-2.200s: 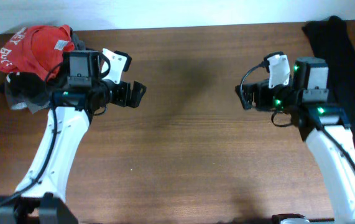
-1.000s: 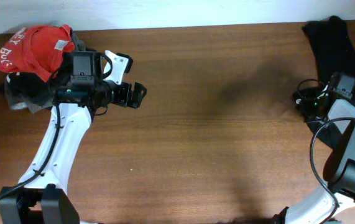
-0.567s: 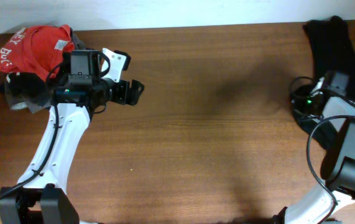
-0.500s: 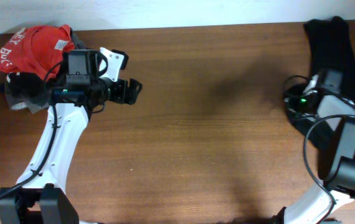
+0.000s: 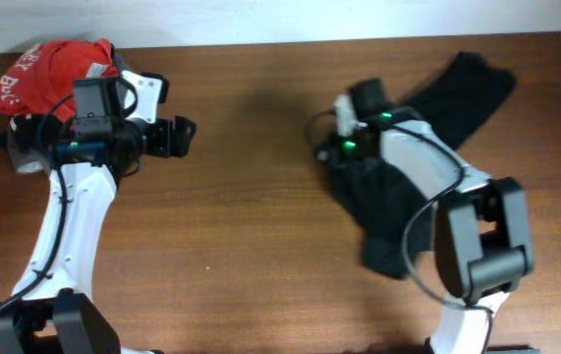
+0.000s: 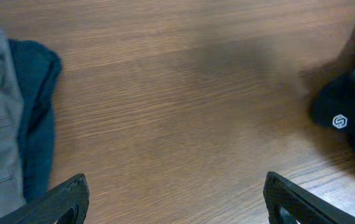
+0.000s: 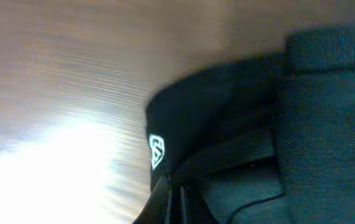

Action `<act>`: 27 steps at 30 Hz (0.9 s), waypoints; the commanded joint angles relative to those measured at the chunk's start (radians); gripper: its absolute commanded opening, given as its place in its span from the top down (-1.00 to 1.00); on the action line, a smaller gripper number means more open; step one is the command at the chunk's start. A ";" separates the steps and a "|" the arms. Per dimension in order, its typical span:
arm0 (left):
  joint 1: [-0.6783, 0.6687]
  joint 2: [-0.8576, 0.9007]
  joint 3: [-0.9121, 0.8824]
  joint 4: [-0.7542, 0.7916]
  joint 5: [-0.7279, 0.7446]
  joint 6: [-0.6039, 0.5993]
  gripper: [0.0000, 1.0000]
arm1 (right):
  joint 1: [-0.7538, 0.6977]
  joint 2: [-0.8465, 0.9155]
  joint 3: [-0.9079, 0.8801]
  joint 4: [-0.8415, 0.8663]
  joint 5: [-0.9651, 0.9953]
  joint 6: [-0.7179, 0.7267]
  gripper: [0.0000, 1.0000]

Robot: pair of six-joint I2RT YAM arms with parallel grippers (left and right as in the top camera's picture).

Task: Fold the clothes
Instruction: 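Grasp the black t-shirt with the right gripper and drag it leftward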

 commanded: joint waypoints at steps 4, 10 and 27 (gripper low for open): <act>0.024 0.008 0.024 0.004 0.007 0.016 -0.78 | 0.198 -0.003 0.144 0.047 0.039 -0.016 0.92; 0.024 0.008 0.024 0.018 0.006 0.016 -0.79 | 0.250 -0.004 0.210 0.050 0.057 0.022 -0.18; -0.181 0.039 0.024 0.075 0.049 0.009 -0.78 | -0.168 -0.026 0.434 -0.331 0.060 0.024 -0.46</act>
